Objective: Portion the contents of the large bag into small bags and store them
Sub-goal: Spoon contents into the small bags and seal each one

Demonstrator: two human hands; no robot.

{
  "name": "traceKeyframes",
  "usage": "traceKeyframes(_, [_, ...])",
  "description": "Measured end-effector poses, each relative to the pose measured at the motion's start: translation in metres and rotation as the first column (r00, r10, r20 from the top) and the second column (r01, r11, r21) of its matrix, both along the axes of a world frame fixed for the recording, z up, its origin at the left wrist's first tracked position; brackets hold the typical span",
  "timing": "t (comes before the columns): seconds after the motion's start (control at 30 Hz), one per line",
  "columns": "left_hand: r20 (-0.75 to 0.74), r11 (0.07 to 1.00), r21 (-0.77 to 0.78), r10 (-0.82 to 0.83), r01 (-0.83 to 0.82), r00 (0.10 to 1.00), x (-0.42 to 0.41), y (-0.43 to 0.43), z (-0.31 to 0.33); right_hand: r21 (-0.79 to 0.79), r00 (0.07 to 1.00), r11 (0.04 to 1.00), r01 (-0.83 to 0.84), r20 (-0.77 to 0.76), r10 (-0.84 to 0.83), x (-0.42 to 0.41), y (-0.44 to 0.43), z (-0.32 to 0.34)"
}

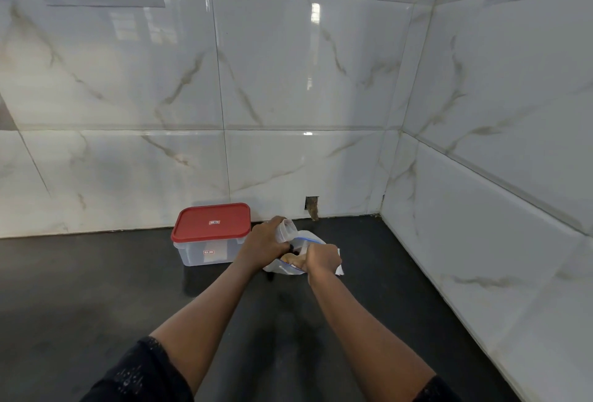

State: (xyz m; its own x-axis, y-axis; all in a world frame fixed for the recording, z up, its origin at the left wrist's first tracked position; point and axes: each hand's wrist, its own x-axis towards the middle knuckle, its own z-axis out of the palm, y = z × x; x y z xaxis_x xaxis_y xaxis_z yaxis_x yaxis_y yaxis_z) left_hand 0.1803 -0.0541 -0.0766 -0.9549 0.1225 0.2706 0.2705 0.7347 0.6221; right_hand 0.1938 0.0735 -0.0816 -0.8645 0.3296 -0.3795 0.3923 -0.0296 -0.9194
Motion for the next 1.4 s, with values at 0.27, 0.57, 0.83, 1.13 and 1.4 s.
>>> traceKeyframes(0.27, [-0.015, 0.996, 0.074, 0.048, -0.047, 0.999, -0.006, -0.003, 0.002, -0.079, 0.999, 0.997, -0.002, 0.041, 0.005, -0.002, 0.045, 0.025])
traceKeyframes(0.57, [-0.014, 0.972, 0.225, 0.071, -0.066, 0.997, -0.007, -0.001, -0.008, -0.093, 0.998, 0.993, -0.068, 0.012, 0.069, 0.002, 0.086, 0.065])
traceKeyframes(0.83, [0.051, 0.964, 0.263, 0.016, -0.029, 0.999, -0.004, -0.001, -0.011, -0.175, 0.985, 0.981, -0.078, -0.166, 0.048, 0.009, 0.078, 0.099])
traceKeyframes(1.13, [0.092, 0.957, 0.286, 0.03, -0.055, 0.995, 0.001, 0.0, -0.008, 0.306, 0.892, 0.915, -0.264, -0.283, 0.352, 0.018, 0.034, 0.101])
traceKeyframes(1.4, [0.091, 0.939, 0.333, 0.058, -0.085, 0.994, 0.001, -0.001, -0.006, 0.689, 0.734, 0.633, -0.353, -0.216, 0.644, 0.024, 0.029, 0.108])
